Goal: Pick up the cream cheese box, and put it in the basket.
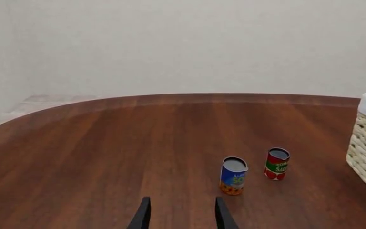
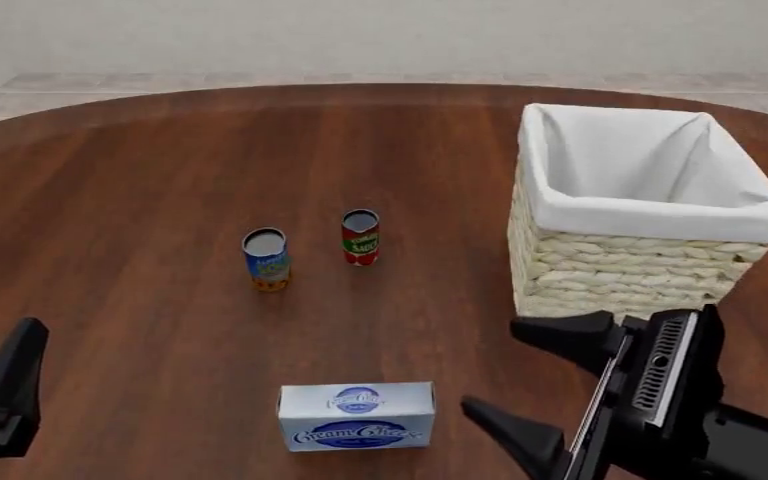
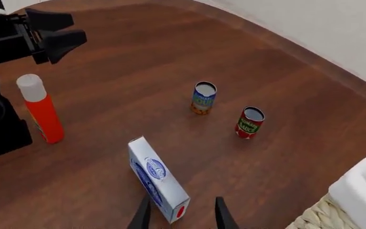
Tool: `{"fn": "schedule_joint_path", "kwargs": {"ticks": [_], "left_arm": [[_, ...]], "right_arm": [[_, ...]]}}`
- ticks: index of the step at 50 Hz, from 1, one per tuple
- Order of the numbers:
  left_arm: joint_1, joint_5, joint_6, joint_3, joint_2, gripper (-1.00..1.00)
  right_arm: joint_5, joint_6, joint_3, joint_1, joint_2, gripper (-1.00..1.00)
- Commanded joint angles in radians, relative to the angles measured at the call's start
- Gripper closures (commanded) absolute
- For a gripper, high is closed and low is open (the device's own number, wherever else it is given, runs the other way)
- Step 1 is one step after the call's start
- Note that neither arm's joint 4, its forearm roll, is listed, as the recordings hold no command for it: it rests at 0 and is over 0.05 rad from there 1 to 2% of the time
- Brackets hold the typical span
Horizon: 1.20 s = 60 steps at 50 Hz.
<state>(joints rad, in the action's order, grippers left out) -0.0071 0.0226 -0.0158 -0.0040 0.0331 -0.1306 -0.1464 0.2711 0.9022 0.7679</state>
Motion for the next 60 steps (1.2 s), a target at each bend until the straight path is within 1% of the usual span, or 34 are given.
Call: {"fn": "schedule_joint_path", "kwargs": {"ticks": [1,10,21,23,24,35,45,60], "left_arm": [[0.001,0.001,0.0,0.001,0.003,-1.0],[0.001,-0.007,0.0,0.0,-0.006,-1.0],[0.001,-0.005,0.0,-0.001,-0.005,-1.0],[0.003,-0.004,0.0,-0.001,-0.006,-1.0],[0.002,-0.001,-0.001,-0.001,-0.002,-1.0],[0.0,-0.002,0.002,-0.001,-0.004,-1.0],[-0.001,-0.007,0.004,-0.001,-0.007,-1.0],[-0.002,-0.017,0.008,-0.001,-0.017,-1.0]], "right_arm": [[-0.01,-0.007,0.013,0.007,0.066,-1.0],[-0.005,-0.015,0.024,0.006,0.1,-1.0],[-0.025,-0.021,0.021,-0.001,0.138,-1.0],[-0.044,-0.03,0.022,-0.006,0.179,-1.0],[-0.047,-0.024,0.021,-0.003,0.184,-1.0],[-0.069,-0.029,0.013,-0.003,0.221,-1.0],[-0.071,-0.022,0.001,-0.001,0.226,-1.0],[-0.111,-0.021,-0.003,-0.007,0.289,-1.0]]}}
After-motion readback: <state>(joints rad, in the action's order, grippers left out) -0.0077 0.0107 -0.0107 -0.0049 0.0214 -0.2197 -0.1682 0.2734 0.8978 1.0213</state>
